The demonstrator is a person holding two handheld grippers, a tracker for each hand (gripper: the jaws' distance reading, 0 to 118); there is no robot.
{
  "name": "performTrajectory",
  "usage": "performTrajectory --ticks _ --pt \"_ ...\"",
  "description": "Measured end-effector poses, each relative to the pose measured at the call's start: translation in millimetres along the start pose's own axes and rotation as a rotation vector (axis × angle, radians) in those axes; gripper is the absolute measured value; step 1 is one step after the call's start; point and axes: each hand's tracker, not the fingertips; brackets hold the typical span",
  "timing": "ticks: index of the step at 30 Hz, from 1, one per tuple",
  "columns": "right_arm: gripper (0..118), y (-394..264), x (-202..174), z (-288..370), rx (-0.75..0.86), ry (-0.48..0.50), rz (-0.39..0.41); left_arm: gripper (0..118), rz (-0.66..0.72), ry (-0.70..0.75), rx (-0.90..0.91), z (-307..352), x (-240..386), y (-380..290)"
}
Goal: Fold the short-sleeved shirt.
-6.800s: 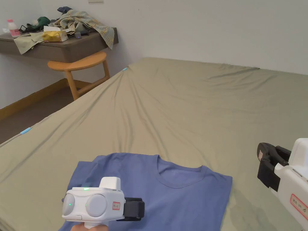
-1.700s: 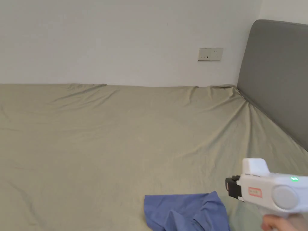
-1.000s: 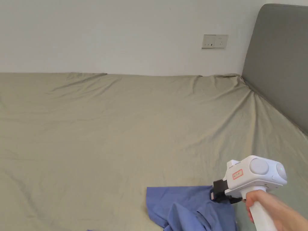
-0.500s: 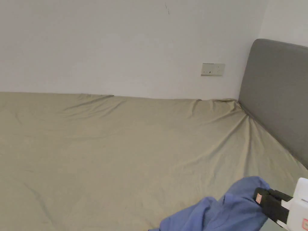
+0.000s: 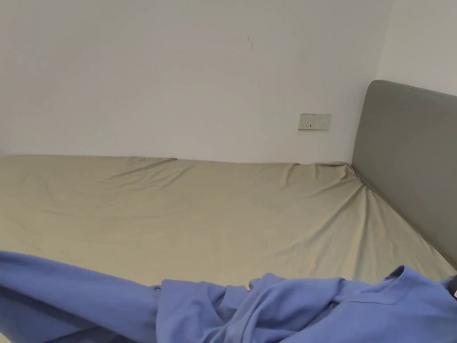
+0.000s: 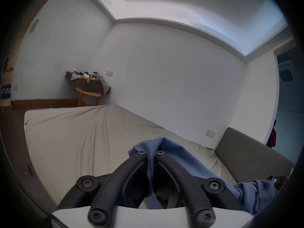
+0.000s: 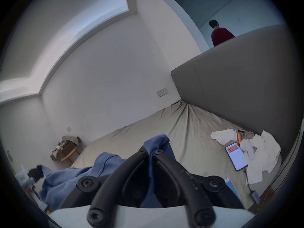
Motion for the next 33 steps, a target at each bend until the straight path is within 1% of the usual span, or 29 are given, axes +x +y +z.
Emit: performTrajectory --ticks 2,4,6,7,8,9,10,11,12,13,14,18,21,24,25,27,28,29,30,31,33 --pt "3 -1.5 -5.7 -14.7 0.004 -0.005 0.014 2 -0.064 0.004 0.012 -11.8 12.3 -2.8" --pt "3 -3.0 -9.5 -31.5 0.024 -0.022 0.040 2 -0.093 0.012 0.008 -25.7 22.5 -6.7" --pt "3 -4.1 -17.5 -51.8 0.061 -0.056 0.123 2 -0.094 0.013 -0.007 -43.2 28.6 -9.4" --pt "3 -3.3 -20.4 -66.1 0.057 -0.069 0.140 2 -0.086 0.010 -0.010 -57.8 26.5 -12.5" --pt "3 -1.4 -18.4 -81.2 0.059 -0.054 0.133 2 -0.073 0.008 -0.018 -69.2 27.9 -12.9" --pt "3 2.9 -17.3 -95.3 0.045 -0.044 0.083 2 -0.057 0.009 -0.018 -79.3 29.3 -13.2" --pt "3 7.5 -17.0 -111.5 0.039 -0.026 0.054 2 -0.056 0.005 -0.021 -92.5 29.7 -12.6" --pt "3 12.9 -18.0 -126.8 0.043 -0.041 0.056 2 -0.048 0.004 -0.021 -105.1 30.9 -11.3" --pt "3 16.1 -19.9 -139.1 0.054 -0.045 0.085 2 -0.052 -0.001 -0.021 -115.6 33.6 -10.1" --pt "3 21.4 -25.2 -154.4 0.083 -0.065 0.135 2 -0.055 -0.018 -0.006 -128.1 36.8 -9.3" --pt "3 26.4 -28.7 -169.4 0.084 -0.063 0.142 2 -0.061 -0.023 0.000 -141.8 40.0 -7.8" --pt "3 44.0 -38.0 -225.7 0.096 -0.075 0.142 2 -0.082 -0.039 0.010 -193.7 52.3 -0.3" --pt "3 56.6 -48.7 -267.4 0.107 -0.097 0.190 2 -0.126 -0.039 0.013 -238.4 65.5 3.0" --pt "3 64.3 -57.1 -303.8 0.114 -0.118 0.208 2 -0.173 -0.031 -0.010 -277.9 76.6 2.3" --pt "3 66.2 -58.3 -316.0 0.106 -0.125 0.209 2 -0.156 -0.033 -0.020 -289.8 78.4 2.8" --pt "3 65.7 -58.5 -333.9 0.103 -0.136 0.196 2 -0.143 -0.034 -0.038 -308.6 82.3 0.0" --pt "3 64.6 -57.3 -345.4 0.092 -0.155 0.195 2 -0.154 -0.034 -0.028 -317.1 85.8 -5.2" --pt "3 62.2 -55.2 -354.1 0.086 -0.158 0.190 2 -0.202 -0.017 -0.050 -326.4 89.2 -9.3" --pt "3 59.6 -53.9 -361.6 0.067 -0.176 0.190 2 -0.200 -0.017 -0.056 -333.2 90.3 -14.3" --pt "3 54.8 -51.3 -369.0 0.048 -0.185 0.194 2 -0.221 -0.035 -0.091 -340.9 90.4 -21.1" --pt "3 43.7 -46.9 -380.8 0.000 -0.210 0.211 2 -0.218 -0.025 -0.128 -350.5 87.7 -36.1"
